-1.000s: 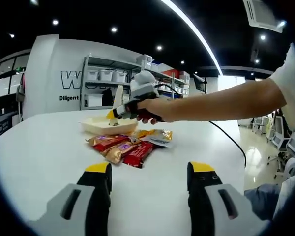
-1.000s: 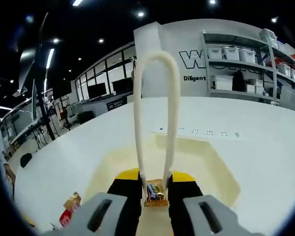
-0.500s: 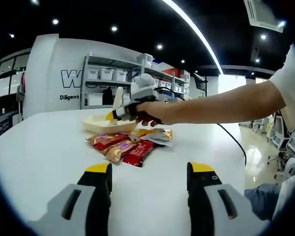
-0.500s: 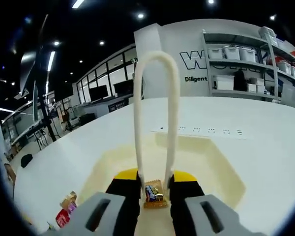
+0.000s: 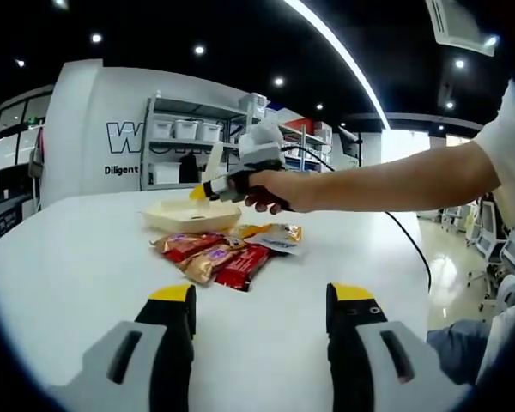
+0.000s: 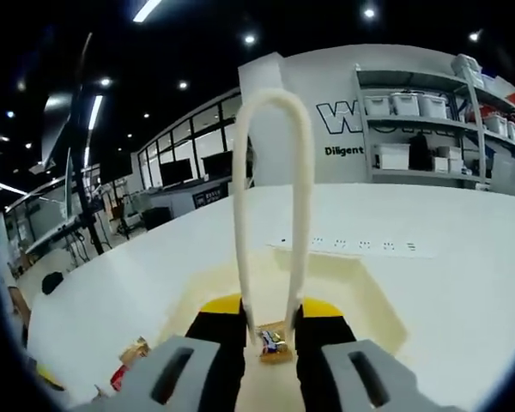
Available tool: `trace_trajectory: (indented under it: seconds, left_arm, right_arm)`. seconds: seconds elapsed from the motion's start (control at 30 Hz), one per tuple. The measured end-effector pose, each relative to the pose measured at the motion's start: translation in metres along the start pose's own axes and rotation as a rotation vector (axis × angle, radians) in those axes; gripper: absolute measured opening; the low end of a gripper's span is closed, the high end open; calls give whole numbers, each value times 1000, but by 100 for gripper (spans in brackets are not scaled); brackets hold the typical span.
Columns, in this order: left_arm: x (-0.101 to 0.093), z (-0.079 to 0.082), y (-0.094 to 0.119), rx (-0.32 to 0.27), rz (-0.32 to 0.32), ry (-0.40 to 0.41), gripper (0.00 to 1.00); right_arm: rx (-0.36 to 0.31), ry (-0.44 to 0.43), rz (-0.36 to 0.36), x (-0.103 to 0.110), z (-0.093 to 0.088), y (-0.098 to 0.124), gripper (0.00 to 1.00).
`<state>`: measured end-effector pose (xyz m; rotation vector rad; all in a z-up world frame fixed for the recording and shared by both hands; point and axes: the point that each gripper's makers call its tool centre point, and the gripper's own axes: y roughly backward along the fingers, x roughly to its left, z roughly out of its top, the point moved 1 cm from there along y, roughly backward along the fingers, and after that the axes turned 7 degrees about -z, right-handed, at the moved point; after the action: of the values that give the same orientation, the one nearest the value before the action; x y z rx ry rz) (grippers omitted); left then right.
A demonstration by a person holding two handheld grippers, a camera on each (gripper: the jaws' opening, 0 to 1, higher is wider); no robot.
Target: Place the target food into the container with the food tongs after gripping and lifting it, then release it inside without dropping or visibly crushing the food.
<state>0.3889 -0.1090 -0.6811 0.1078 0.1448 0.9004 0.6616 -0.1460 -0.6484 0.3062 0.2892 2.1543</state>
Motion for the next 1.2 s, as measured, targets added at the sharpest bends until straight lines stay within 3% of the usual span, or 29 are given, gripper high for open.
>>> trace_trajectory:
  seconds: [0.13, 0.53, 0.9, 1.2]
  left_arm:
    - [-1, -1, 0, 4, -3, -3, 60]
    - [-1, -1, 0, 6, -1, 2, 60]
    - [-3, -4, 0, 21, -1, -10, 60]
    - [-3, -5, 0, 27, 0, -9, 59]
  right_arm:
    - [-12, 2, 25, 10, 1, 24, 15]
    - [-43, 21, 48, 4, 6, 87, 15]
    - [-9, 13, 57, -15, -21, 126, 16]
    - [14, 24, 75, -18, -47, 137, 19]
